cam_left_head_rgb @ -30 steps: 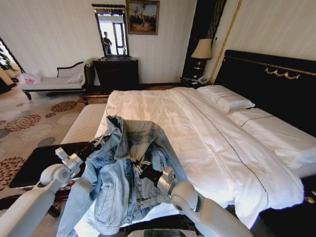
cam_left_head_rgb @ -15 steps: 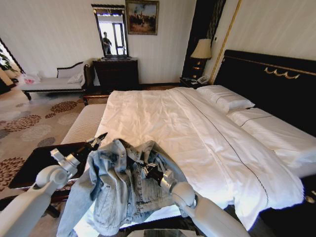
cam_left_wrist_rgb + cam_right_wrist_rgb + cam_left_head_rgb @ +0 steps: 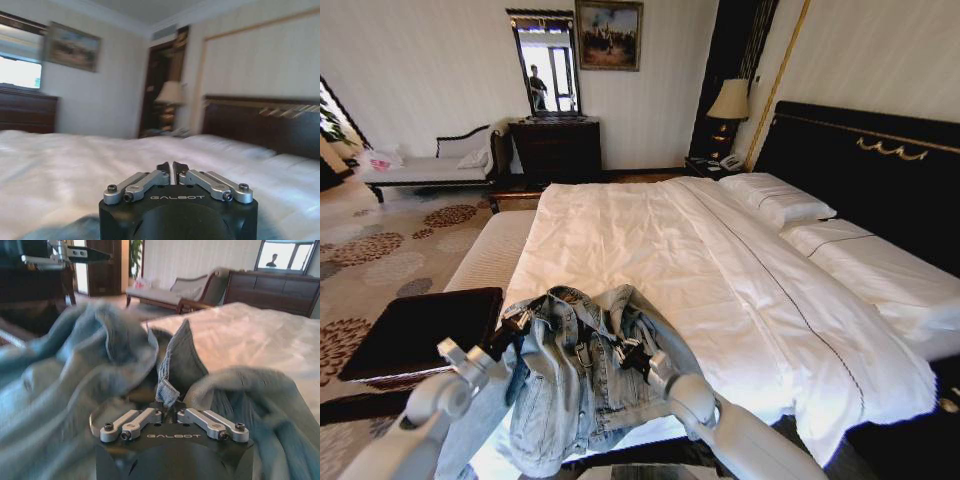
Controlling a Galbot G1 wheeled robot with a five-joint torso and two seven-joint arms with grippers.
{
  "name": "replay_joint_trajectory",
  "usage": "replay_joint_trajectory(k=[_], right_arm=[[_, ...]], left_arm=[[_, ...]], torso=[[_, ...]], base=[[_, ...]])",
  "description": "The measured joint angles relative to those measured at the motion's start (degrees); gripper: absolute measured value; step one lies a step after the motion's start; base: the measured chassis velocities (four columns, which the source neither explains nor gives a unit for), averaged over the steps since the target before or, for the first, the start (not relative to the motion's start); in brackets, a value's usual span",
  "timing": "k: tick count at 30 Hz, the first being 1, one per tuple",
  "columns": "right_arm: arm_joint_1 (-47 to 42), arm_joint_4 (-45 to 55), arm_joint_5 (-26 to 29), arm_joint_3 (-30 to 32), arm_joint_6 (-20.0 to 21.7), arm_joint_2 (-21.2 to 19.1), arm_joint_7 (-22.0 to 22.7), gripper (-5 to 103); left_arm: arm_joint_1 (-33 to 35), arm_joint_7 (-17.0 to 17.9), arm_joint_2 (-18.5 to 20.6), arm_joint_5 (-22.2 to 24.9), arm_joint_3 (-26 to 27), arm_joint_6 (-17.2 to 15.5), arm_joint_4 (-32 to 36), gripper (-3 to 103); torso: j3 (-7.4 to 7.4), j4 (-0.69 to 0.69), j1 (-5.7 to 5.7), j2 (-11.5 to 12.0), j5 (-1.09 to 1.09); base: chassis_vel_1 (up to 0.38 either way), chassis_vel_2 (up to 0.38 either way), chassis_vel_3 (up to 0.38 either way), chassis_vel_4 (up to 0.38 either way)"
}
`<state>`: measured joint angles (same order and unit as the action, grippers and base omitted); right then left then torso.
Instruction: Pick up the clothes from the bed and hang them on the clothes hanger.
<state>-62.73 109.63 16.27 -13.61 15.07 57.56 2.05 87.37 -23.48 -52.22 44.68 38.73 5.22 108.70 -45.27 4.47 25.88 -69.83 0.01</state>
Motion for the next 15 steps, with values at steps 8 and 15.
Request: replay_joint_trajectory(k=[8, 15], right_arm=[[-5.6, -1.4, -8.6, 2.4, -1.0, -3.1, -0.3, 33], [-9.6, 4.9, -7.6, 7.9, -1.7, -8.2, 0.2, 61]], left_arm=[[11.1, 5.2, -6.1, -16.7, 4.0, 5.1, 1.7, 33], [24.6, 7.8, -11.2, -20.2, 8.6, 13.2, 3.2, 60]], torso=[[0.00, 0.02, 0.00, 0.0, 0.00], [0.01, 0.02, -0.01, 0.0, -0.01]], base=[[0.000, 0.000, 0.000, 0.000], [0.000, 0.000, 0.000, 0.000]])
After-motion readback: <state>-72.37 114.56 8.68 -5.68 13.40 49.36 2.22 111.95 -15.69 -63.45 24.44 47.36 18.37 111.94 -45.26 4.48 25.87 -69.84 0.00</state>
